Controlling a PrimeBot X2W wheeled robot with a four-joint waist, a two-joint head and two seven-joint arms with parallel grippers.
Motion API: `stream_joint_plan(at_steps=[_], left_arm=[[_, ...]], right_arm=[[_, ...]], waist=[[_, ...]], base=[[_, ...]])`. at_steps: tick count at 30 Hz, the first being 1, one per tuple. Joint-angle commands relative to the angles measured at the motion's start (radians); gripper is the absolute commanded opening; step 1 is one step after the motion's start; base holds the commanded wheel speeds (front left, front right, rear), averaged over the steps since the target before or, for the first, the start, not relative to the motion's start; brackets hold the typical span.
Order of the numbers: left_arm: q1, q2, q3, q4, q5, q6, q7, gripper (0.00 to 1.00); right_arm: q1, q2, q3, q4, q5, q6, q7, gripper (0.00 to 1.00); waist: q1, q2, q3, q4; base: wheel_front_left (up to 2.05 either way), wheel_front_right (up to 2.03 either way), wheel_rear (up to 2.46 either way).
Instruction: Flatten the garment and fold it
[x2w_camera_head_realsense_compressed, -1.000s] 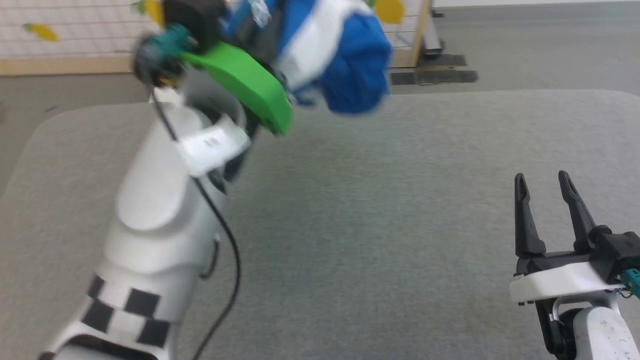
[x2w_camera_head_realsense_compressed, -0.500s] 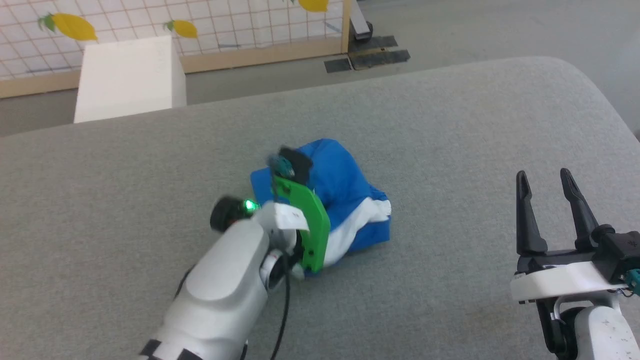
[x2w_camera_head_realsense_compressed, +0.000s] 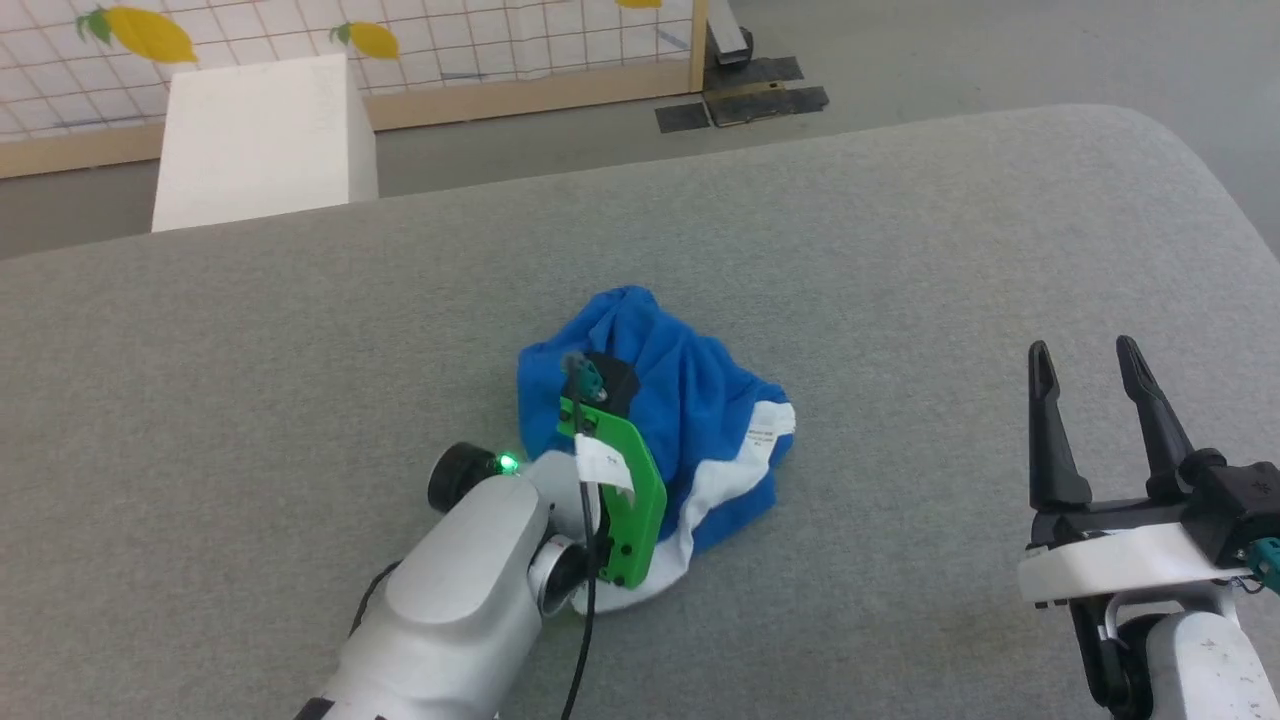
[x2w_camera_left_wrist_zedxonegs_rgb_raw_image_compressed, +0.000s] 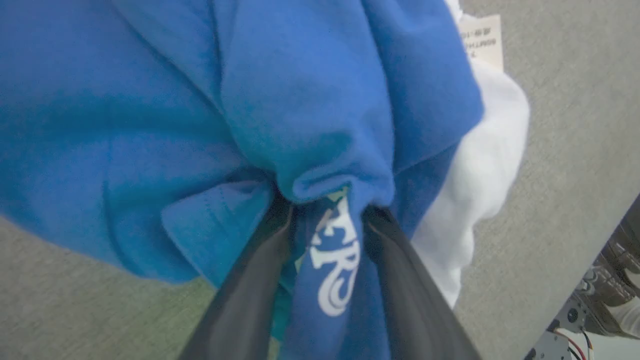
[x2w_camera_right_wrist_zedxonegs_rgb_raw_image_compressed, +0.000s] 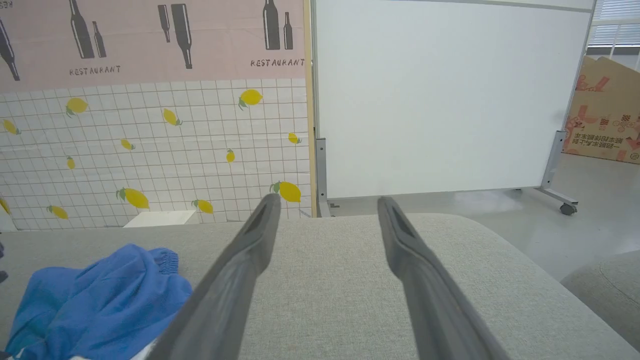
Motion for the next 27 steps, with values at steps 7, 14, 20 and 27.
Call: stream_joint_plan(at_steps=[7, 14, 20, 27], left_arm=[[0.035, 0.016, 0.096, -0.109, 0.021, 0.043, -0.376, 1.0], [0.108, 0.062, 0.196, -0.224, 0.025, 0.066, -0.699, 1.0], [0.22, 0.103, 0.281, -0.322, 0.041, 0.077, -0.763, 1.0], [0.381, 0.088, 0.42, -0.477, 0.113, 0.052, -0.765, 1.0]], right_arm=[[0.029, 0.0, -0.004, 0.004, -0.011, -0.002, -0.006, 1.0], [0.044, 0.0, -0.003, 0.001, -0.018, -0.002, -0.006, 1.0], [0.058, 0.0, -0.004, -0.004, -0.023, -0.002, -0.006, 1.0], [0.061, 0.0, -0.01, -0.006, -0.025, -0.002, -0.006, 1.0]], waist=[[0.0001, 0.0, -0.056, 0.054], [0.0001, 0.0, -0.091, 0.092], [0.0001, 0.0, -0.101, 0.127], [0.0001, 0.0, -0.096, 0.165]], base=[[0.0, 0.0, 0.0], [0.0, 0.0, 0.0], [0.0, 0.0, 0.0], [0.0, 0.0, 0.0]])
